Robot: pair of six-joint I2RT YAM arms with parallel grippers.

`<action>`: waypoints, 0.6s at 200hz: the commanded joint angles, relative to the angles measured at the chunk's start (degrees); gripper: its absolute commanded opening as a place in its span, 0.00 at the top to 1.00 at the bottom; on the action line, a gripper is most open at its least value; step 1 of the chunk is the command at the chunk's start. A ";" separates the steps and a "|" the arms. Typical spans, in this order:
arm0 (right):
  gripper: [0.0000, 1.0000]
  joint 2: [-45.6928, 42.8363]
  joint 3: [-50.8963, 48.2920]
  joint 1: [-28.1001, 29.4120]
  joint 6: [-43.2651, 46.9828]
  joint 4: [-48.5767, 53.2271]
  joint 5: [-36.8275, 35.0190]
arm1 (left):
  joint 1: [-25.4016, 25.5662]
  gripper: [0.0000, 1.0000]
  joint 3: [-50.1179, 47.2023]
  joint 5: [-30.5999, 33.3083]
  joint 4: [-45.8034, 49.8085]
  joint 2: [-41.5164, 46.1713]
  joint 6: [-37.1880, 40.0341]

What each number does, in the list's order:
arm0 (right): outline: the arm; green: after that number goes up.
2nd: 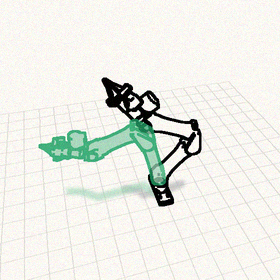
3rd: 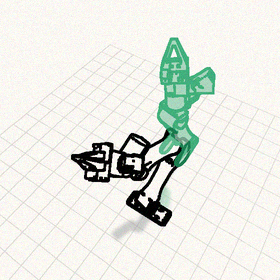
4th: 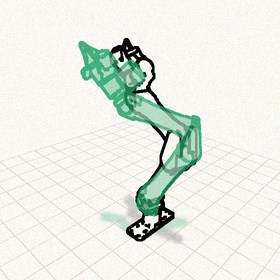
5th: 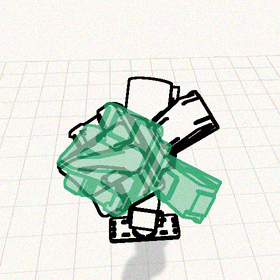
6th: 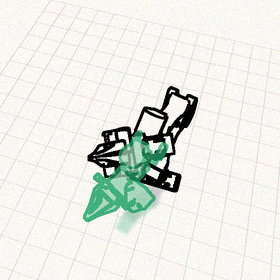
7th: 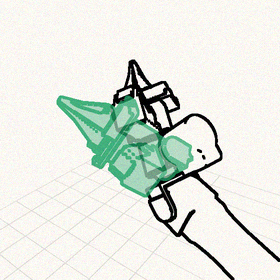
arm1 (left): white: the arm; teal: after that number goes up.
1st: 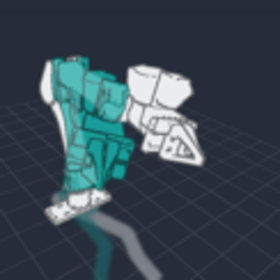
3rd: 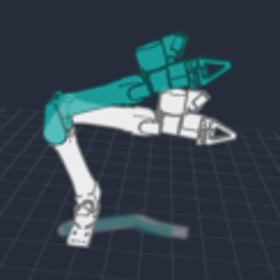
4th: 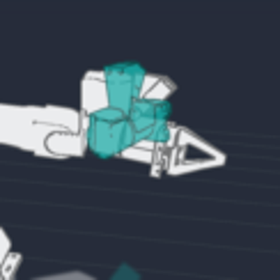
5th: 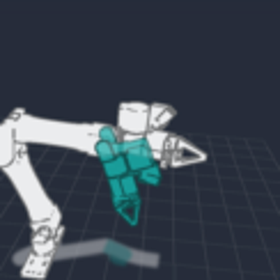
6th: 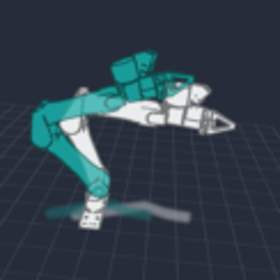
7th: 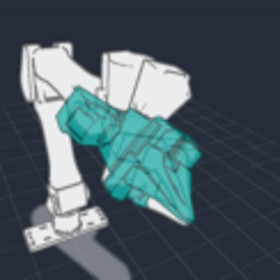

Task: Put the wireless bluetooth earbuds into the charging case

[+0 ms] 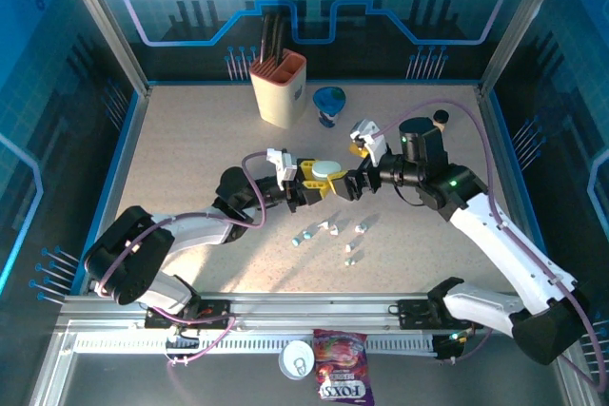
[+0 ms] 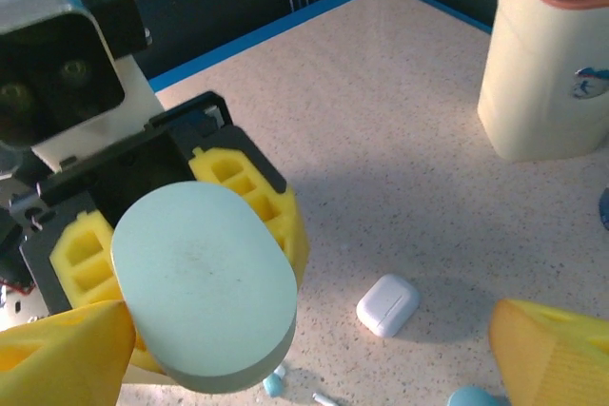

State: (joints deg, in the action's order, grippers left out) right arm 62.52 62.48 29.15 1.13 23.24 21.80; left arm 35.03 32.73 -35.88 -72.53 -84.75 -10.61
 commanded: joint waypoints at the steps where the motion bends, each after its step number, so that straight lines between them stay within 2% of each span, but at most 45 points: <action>1: 0.05 -0.61 0.36 0.09 -3.55 -3.97 -3.68 | -0.15 0.62 -0.16 -2.70 -1.98 1.28 0.39; 45: 0.06 0.29 1.24 -0.92 -9.21 -4.65 -7.12 | -0.96 0.62 -0.80 -3.23 -2.74 1.42 0.11; 74: 0.08 -2.56 -0.90 -2.86 -15.53 -8.74 -4.22 | -1.81 0.63 -1.44 -3.28 -3.83 1.39 -0.51; 120: 0.08 -8.19 -6.68 -9.85 -26.02 -11.63 -0.67 | -3.46 0.63 -1.88 -4.30 -5.08 1.21 -1.53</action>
State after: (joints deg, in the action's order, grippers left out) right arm 57.54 59.07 22.48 -16.86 15.07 18.90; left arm 32.80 31.62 -37.98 -73.73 -84.73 -10.66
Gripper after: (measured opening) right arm 0.919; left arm 0.375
